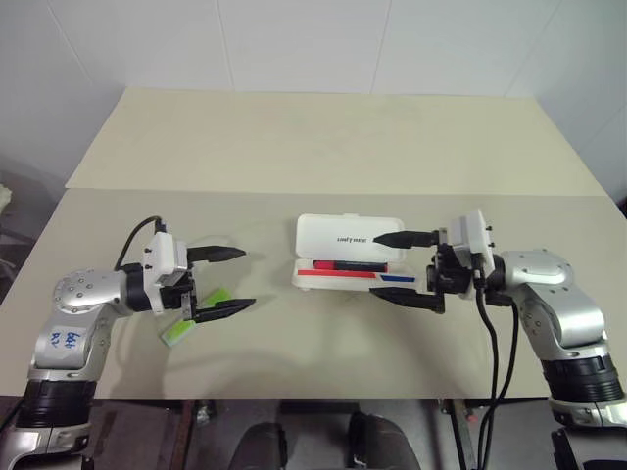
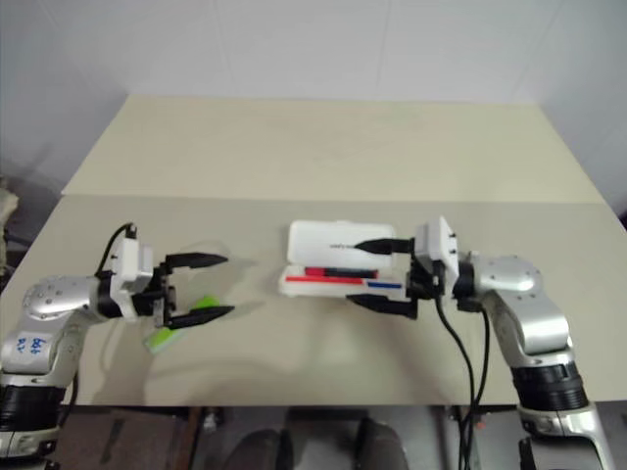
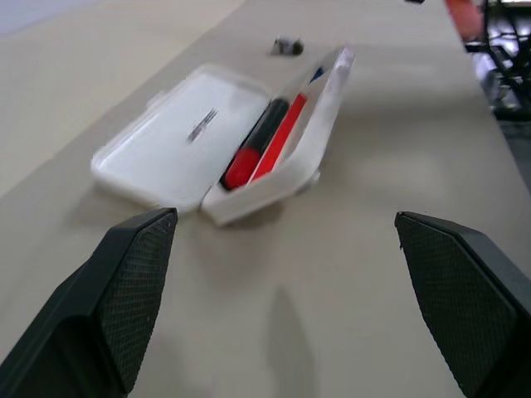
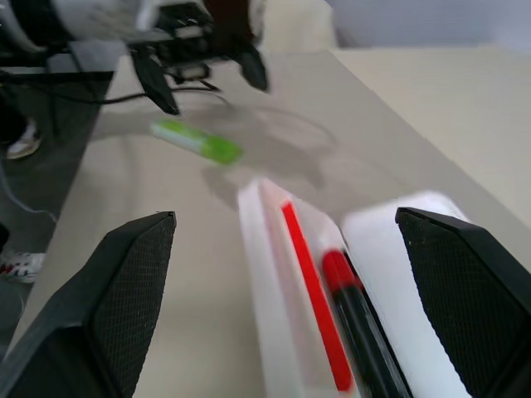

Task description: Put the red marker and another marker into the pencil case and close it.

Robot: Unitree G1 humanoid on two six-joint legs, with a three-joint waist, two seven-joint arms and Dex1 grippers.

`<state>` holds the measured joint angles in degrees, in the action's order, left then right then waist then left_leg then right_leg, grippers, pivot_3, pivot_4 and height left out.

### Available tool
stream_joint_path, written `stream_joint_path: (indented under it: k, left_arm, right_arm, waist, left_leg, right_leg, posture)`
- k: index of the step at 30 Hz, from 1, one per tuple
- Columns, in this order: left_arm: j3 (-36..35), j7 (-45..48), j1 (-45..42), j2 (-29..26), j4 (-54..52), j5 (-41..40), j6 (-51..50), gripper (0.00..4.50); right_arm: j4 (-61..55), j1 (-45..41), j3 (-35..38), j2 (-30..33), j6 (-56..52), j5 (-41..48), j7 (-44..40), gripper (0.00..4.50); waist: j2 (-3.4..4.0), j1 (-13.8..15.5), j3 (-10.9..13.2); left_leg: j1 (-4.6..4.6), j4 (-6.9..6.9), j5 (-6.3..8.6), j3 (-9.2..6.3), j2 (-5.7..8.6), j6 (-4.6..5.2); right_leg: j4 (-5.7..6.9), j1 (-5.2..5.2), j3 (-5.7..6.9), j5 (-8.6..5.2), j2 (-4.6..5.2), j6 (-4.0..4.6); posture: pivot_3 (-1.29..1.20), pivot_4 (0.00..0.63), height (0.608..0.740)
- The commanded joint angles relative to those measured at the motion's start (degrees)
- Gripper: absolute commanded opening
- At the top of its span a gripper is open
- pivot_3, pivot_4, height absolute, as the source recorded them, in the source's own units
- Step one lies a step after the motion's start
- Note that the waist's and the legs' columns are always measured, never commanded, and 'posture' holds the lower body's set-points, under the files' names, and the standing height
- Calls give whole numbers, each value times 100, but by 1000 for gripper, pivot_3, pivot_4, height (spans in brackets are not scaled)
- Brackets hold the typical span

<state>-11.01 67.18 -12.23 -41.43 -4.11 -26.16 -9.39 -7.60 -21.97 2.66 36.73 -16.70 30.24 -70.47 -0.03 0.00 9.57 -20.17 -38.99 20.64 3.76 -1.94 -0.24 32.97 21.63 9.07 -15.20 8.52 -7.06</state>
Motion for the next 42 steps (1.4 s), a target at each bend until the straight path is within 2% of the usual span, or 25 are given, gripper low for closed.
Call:
stream_joint_path:
  k: [1,7,11,18,25,34,42]
  left_arm:
    - [-442,-128,380,-154,-196,-100,95,4500]
    - [-600,-236,798,-156,-299,-114,93,4500]
    - [-685,-455,1054,-135,-379,-50,90,4500]
    - [-948,-822,1655,-101,-594,-61,-22,4500]
    - [-1057,-1140,2099,-47,-692,-31,-60,4500]
    - [-1295,-1290,2713,86,-435,61,281,4500]
    - [-1167,-1263,2484,75,8,166,492,4500]
  right_arm:
    - [-266,96,320,127,-98,211,180,4477]
    - [-6,-92,69,34,-303,204,185,4477]
    - [396,-378,-81,-244,-287,128,286,4477]
    - [480,-391,24,-20,-368,218,46,4477]
    - [557,-597,-122,-243,-406,238,71,4477]
    - [125,-544,-86,83,-389,226,-185,4477]
    - [-126,-351,-69,395,372,239,-1050,4477]
  waist:
    - [0,-6,0]
    - [0,2,0]
    - [1,-14,1]
    - [2,3,1]
    - [4,-13,2]
    - [4,3,2]
    - [3,-9,1]
  left_leg:
    - [1,0,0,0,-1,0]
    - [1,2,1,-1,-2,1]
    - [1,3,3,-1,-3,1]
    - [-3,12,9,-1,-2,2]
    - [0,12,13,4,-3,4]
    - [-2,12,17,3,-5,3]
    - [-2,12,20,7,-5,5]
  right_leg:
    - [0,0,0,0,0,0]
    - [0,0,0,0,0,1]
    - [0,2,0,-1,0,1]
    - [1,11,3,-1,0,1]
    - [0,11,2,-1,0,2]
    - [0,14,2,-2,1,3]
    - [-2,14,3,-2,1,3]
  posture:
    - [0,150,740]
    - [0,150,740]
    - [0,150,740]
    - [0,150,740]
    - [0,150,740]
    - [0,150,740]
    - [0,150,740]
